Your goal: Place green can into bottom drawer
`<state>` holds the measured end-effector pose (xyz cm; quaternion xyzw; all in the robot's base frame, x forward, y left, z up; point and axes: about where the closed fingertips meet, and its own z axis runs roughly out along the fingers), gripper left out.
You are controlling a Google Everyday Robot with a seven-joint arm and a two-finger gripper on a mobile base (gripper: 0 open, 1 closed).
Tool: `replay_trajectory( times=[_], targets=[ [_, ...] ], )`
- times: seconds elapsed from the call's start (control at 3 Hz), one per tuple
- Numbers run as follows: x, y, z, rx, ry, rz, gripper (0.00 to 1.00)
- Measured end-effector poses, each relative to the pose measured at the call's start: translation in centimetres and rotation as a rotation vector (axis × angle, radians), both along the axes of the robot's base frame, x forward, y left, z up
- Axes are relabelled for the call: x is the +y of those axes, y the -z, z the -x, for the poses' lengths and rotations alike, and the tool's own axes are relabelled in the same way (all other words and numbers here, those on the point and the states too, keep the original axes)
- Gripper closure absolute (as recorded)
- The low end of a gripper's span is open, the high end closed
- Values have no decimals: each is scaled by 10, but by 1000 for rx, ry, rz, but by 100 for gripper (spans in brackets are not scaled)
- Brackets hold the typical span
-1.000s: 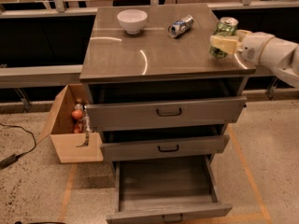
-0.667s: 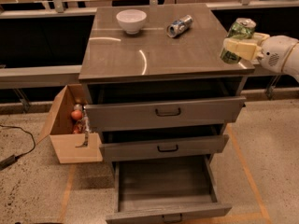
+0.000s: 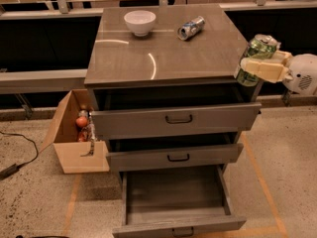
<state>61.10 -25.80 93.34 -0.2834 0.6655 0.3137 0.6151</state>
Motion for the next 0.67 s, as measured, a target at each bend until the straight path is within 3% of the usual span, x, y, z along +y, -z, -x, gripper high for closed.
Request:
replay_trajectory(
  times=[0.33, 0.67],
  targets=[
    [7, 16, 16, 45, -8, -52, 100],
    [30, 67, 49, 112, -56, -135, 100]
  ],
)
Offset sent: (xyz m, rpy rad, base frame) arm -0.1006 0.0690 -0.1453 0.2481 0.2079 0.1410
